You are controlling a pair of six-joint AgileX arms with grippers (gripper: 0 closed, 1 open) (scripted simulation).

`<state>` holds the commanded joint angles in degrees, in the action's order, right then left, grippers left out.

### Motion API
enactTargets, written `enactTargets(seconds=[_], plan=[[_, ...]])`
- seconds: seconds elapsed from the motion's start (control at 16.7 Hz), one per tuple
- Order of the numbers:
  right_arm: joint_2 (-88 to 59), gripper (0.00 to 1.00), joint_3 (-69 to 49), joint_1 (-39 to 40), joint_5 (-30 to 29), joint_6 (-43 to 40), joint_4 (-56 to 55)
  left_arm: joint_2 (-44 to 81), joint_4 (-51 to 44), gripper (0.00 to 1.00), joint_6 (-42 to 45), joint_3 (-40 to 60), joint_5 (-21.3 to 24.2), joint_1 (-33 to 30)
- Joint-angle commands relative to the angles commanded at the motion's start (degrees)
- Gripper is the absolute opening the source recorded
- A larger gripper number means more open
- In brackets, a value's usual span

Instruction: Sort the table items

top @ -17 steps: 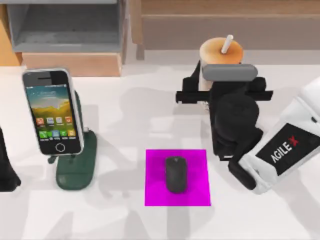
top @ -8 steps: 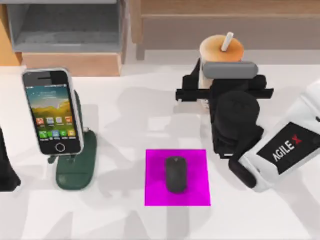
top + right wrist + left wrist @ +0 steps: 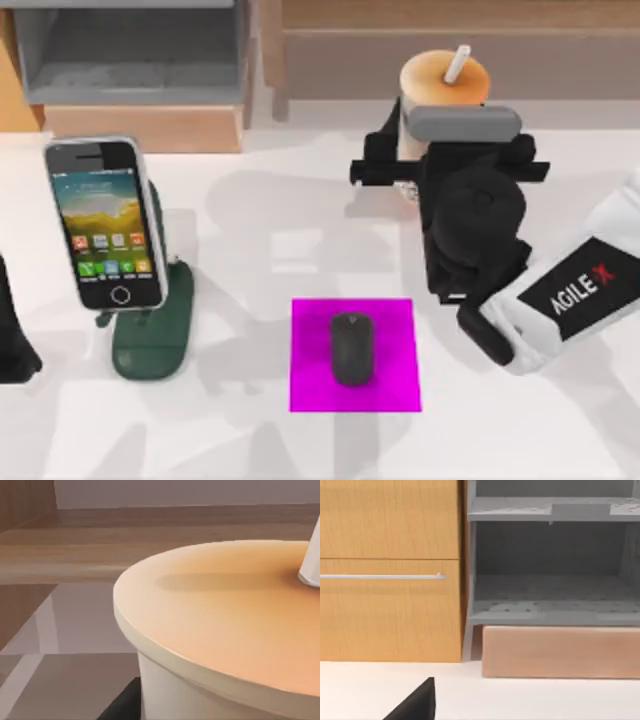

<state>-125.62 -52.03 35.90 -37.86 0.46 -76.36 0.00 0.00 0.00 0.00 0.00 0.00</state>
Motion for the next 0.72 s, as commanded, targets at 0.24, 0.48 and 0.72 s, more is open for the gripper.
enactTargets(seconds=[0.24,0.48,0.72], plan=[[6.03,0.00,-1.63,-1.47,3.59,0.21,-1.69,0.00,0.00,1.00,0.00,0.00,0.00,0.00],[12.26,0.00,-3.23,-4.19,8.72,0.55,-1.63,0.00,0.00,1.00,0.00,0.00,0.00,0.00],[14.70,0.00,-5.04,-9.13,13.86,1.11,1.33,0.00,0.00,1.00,0.00,0.00,0.00,0.00]])
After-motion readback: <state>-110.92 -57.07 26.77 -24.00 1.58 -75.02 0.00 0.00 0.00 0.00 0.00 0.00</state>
